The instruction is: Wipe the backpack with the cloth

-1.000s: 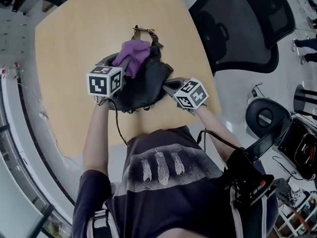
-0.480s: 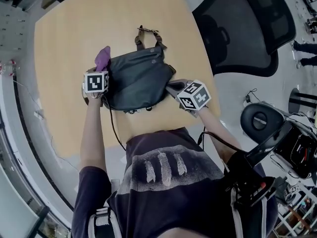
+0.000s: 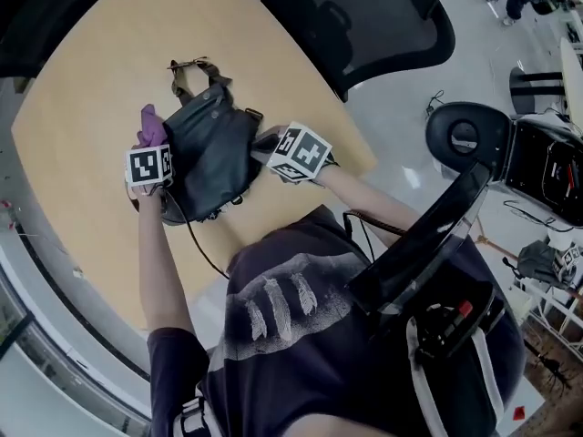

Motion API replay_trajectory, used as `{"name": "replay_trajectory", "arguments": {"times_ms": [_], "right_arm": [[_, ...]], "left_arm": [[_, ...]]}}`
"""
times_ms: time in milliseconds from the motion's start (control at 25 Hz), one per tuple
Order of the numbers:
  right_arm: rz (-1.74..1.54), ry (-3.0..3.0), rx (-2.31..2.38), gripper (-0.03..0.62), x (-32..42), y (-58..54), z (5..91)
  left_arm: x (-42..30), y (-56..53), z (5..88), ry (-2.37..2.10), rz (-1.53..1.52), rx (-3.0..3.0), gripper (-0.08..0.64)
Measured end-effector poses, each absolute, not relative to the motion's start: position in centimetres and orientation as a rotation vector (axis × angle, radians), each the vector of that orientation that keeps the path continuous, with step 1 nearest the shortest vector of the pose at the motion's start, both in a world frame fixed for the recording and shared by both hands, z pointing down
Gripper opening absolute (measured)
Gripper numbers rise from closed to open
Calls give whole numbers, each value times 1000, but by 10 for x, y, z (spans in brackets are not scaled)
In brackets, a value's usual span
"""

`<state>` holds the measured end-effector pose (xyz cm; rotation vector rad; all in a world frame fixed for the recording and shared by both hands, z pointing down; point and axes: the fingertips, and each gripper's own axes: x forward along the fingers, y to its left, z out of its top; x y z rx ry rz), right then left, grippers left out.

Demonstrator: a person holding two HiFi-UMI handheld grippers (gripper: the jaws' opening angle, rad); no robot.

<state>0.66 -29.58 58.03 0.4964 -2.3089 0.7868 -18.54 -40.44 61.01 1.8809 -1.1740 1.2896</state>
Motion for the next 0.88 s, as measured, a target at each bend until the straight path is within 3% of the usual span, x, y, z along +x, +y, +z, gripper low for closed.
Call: {"name": "replay_trajectory", "arguments": {"times_ms": [880], "right_arm": [[801,-2348,445,2,10,-293,588]], "left_arm": [[8,-431,601,-833,1393,2220,87]]}}
